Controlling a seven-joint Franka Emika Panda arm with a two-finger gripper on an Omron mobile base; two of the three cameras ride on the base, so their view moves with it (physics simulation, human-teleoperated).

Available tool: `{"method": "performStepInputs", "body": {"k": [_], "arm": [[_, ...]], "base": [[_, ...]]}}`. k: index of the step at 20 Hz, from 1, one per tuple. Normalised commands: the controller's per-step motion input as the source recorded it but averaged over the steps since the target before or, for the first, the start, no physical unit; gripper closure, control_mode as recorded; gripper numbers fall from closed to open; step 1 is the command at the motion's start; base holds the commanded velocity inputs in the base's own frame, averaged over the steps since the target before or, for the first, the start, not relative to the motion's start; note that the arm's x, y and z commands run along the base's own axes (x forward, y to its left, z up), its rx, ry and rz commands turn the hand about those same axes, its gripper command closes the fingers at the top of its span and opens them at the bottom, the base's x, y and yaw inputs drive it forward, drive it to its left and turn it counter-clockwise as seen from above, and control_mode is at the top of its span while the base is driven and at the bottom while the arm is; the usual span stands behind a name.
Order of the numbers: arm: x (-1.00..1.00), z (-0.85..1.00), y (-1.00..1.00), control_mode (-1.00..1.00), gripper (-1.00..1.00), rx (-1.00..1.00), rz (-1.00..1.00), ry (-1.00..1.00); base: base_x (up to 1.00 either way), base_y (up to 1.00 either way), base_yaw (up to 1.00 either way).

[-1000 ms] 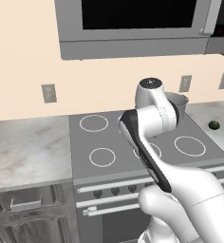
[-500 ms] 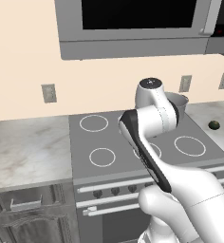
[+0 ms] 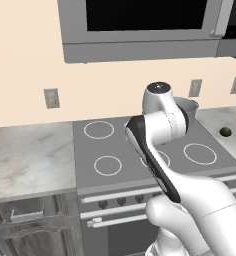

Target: Turn on the burner for the pot on the stove. Wait thirty seconds for the pot to heat up. Then add the squash to the pot.

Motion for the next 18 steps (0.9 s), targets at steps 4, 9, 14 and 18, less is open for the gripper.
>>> {"method": "performStepInputs", "body": {"k": [4, 9, 14, 18], "arm": [[0.00, 0.00, 0.00, -1.00, -1.00, 0.00, 0.00, 0.00], [0.00, 0.00, 0.00, -1.00, -1.00, 0.00, 0.00, 0.00], [0.00, 0.00, 0.00, -1.00, -1.00, 0.00, 0.00, 0.00], [0.00, 0.00, 0.00, -1.00, -1.00, 0.00, 0.00, 0.00]], "base": [[0.00, 0.00, 0.00], [0.00, 0.00, 0.00], [0.00, 0.00, 0.00], [0.00, 0.00, 0.00]]}}
